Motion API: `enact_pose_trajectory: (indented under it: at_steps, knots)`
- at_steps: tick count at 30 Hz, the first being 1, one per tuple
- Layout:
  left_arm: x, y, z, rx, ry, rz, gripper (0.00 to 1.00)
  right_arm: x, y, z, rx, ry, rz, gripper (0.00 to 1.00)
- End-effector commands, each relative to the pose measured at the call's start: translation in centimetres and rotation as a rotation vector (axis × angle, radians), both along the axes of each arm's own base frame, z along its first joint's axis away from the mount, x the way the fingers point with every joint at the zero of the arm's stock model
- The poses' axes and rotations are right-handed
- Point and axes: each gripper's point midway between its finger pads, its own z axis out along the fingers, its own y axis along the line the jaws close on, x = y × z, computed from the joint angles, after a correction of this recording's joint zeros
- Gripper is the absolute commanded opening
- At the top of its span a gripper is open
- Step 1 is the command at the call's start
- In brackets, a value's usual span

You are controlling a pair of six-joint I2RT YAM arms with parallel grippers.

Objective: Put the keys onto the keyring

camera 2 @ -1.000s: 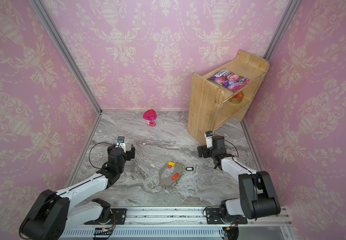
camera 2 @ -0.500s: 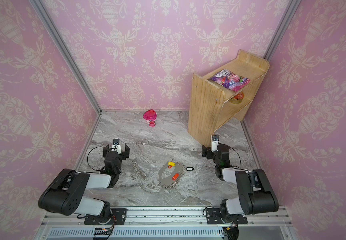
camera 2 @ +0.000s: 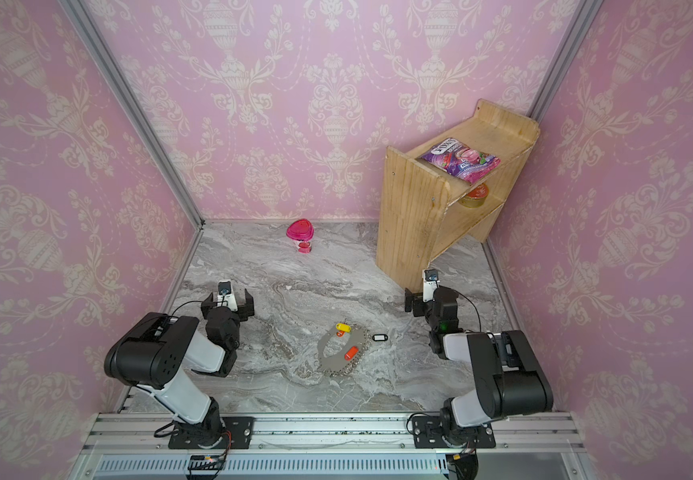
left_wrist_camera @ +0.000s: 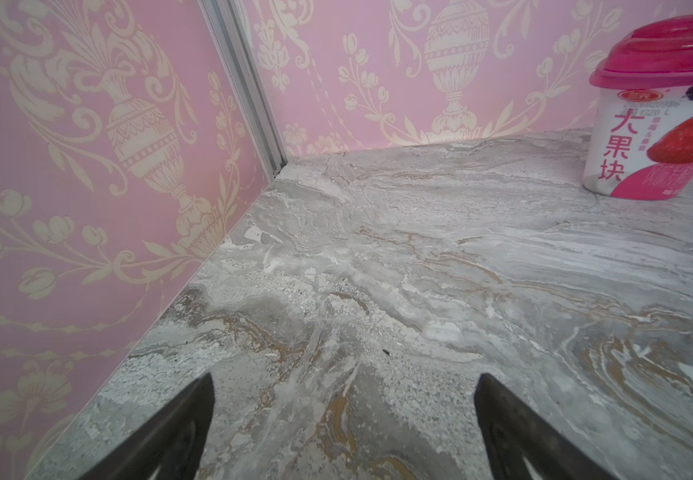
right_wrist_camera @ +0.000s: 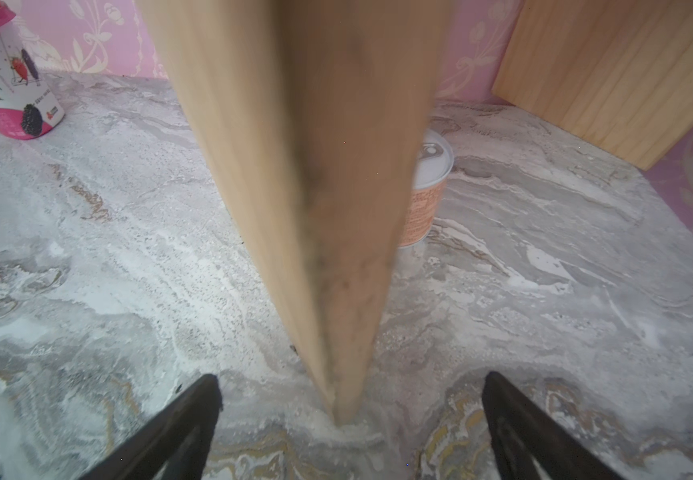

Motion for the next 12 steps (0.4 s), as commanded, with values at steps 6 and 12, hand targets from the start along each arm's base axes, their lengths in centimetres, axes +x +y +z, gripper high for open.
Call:
enact_pose_trajectory:
  at_steps: [6, 12]
  knots:
    - [0.6, -0.21, 0.87, -0.031, -0.046, -0.013, 0.99, 0.84, -0.78, 0.39, 0.015, 0.002, -0.049, 1.0]
    - [0.66, -0.16, 0.93, -0.03, -0.046, -0.009, 0.99, 0.88, -0.82, 0.42, 0.022, 0.002, -0.046, 1.0]
